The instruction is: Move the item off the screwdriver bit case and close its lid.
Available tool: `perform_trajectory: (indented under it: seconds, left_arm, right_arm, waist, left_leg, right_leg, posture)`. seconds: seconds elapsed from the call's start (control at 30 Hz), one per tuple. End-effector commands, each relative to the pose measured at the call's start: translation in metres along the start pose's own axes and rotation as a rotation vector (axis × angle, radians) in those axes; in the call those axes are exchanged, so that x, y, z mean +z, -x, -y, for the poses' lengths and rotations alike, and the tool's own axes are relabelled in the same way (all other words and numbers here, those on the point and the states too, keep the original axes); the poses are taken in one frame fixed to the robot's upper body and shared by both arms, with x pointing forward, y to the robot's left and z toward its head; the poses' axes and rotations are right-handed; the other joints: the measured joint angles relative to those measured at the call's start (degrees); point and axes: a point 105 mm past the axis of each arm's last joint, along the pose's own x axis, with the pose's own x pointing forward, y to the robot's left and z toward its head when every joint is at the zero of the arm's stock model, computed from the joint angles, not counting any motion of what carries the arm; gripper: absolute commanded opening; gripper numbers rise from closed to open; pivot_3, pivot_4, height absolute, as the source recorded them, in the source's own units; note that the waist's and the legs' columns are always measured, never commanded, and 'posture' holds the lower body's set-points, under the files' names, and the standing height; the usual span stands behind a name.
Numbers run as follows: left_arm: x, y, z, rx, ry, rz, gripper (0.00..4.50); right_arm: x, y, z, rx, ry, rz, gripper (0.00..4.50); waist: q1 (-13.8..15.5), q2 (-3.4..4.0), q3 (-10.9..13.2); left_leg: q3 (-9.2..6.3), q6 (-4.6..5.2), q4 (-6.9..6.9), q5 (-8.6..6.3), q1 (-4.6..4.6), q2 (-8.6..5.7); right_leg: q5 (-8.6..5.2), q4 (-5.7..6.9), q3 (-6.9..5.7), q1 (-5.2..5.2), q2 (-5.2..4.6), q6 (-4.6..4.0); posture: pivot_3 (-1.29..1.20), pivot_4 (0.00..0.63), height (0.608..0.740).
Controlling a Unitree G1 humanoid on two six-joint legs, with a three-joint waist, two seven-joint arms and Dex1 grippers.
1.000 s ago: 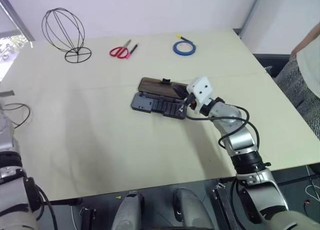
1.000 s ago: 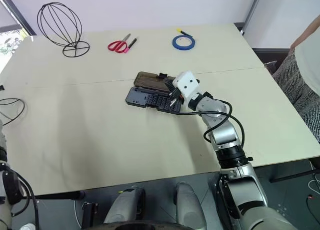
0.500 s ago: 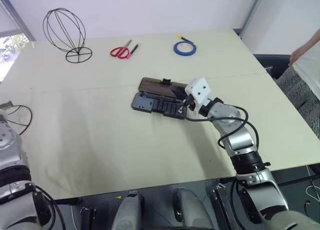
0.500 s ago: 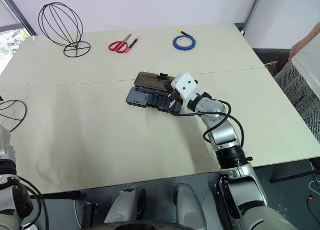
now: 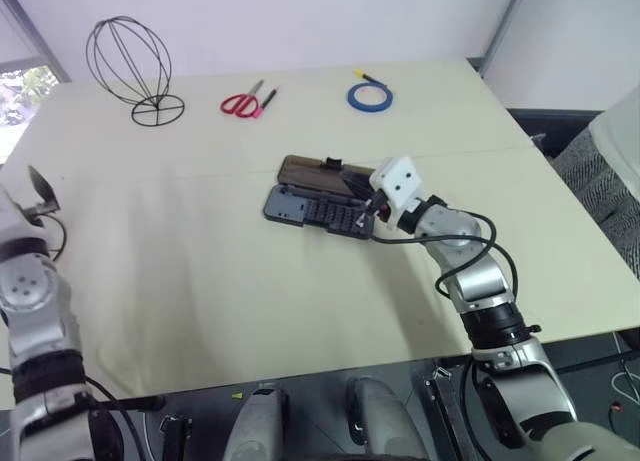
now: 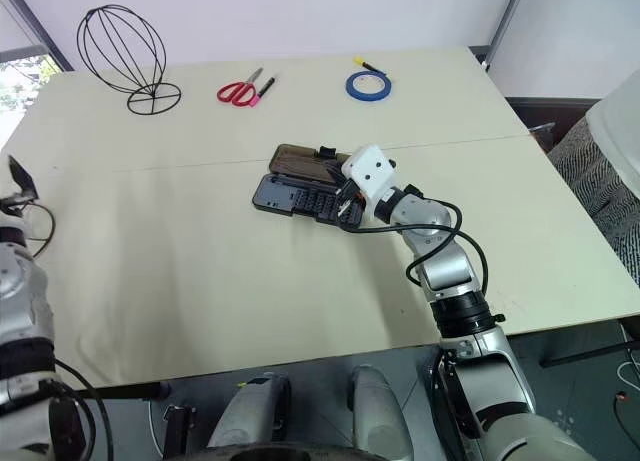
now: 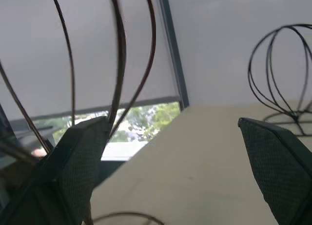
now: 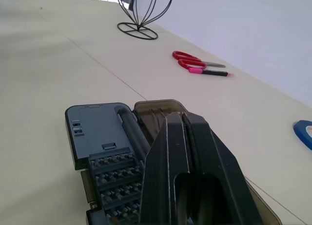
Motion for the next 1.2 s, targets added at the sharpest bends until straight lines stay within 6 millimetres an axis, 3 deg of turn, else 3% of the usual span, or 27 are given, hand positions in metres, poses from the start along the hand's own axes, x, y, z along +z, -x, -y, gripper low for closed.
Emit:
perform_trajectory:
  seconds: [0.03, 0.2, 0.43, 0.67, 0.87, 1.03, 1.2]
  left_arm:
    - [0.006, 0.024, 0.01, -0.006, -0.015, -0.005, 4.45]
    - [0.005, 0.05, 0.001, 0.077, -0.063, -0.046, 4.45]
    - [0.006, 0.049, 0.0, 0.066, -0.063, -0.069, 4.45]
    - [-0.005, 0.053, 0.052, -0.273, 0.066, -0.158, 4.45]
    - [0.009, 0.06, 0.105, -0.727, 0.16, -0.204, 4.45]
    - [0.02, 0.067, 0.128, -1.025, 0.208, -0.266, 4.45]
    - [0.031, 0.063, 0.152, -1.207, 0.235, -0.274, 4.45]
  right_arm:
    - [0.015, 0.001, 0.003, -0.017, 0.03, 0.059, 0.0]
    - [0.014, 0.004, 0.002, -0.027, 0.028, 0.054, 0.0]
    - [0.013, 0.005, 0.002, -0.028, 0.027, 0.05, 0.0]
    - [0.015, 0.004, 0.004, -0.032, 0.034, 0.053, 0.0]
    - [0.015, 0.006, 0.01, -0.042, 0.016, 0.045, 0.0]
    - [0.017, 0.016, 0.014, 0.061, -0.022, 0.014, 0.0]
    - [0.023, 0.015, 0.033, 0.009, -0.002, -0.001, 0.0]
  waist:
    - [0.0, 0.0, 0.0]
    - [0.1, -0.03, 0.0]
    - [0.1, -0.03, 0.0]
    - [0.2, -0.03, 0.0]
    - [0.0, -0.03, 0.0]
    - [-0.1, -0.01, 0.0]
    - [-0.1, -0.01, 0.0]
  left_leg:
    - [0.0, 0.0, 0.02, 0.0, 0.0, 0.0]
    - [-0.01, 0.0, 0.03, 0.0, -0.01, 0.0]
    - [-0.02, 0.0, 0.05, 0.0, 0.02, -0.02]
    - [-0.01, 0.0, 0.05, 0.0, 0.02, -0.02]
    - [-0.02, -0.01, 0.05, 0.0, 0.03, -0.01]
    - [-0.01, 0.0, 0.04, 0.0, 0.02, -0.01]
    - [-0.03, 0.0, 0.05, 0.01, 0.04, -0.01]
  right_leg:
    - [0.0, 0.01, 0.0, 0.01, 0.0, 0.0]
    - [0.01, 0.0, -0.01, 0.02, 0.07, -0.02]
    - [0.02, 0.0, -0.01, 0.07, 0.14, -0.04]
    - [0.01, -0.02, -0.02, 0.09, 0.14, -0.04]
    - [0.01, -0.02, -0.02, 0.09, 0.19, -0.05]
    - [0.01, -0.06, -0.02, 0.09, 0.19, -0.06]
    - [0.01, -0.06, -0.02, 0.12, 0.23, -0.06]
  posture:
    - [0.0, 0.15, 0.74]
    - [0.0, 0.15, 0.74]
    - [0.0, 0.15, 0.74]
    - [0.0, 0.15, 0.74]
    - [0.0, 0.15, 0.74]
    - [0.0, 0.15, 0.74]
    - [0.0, 0.15, 0.74]
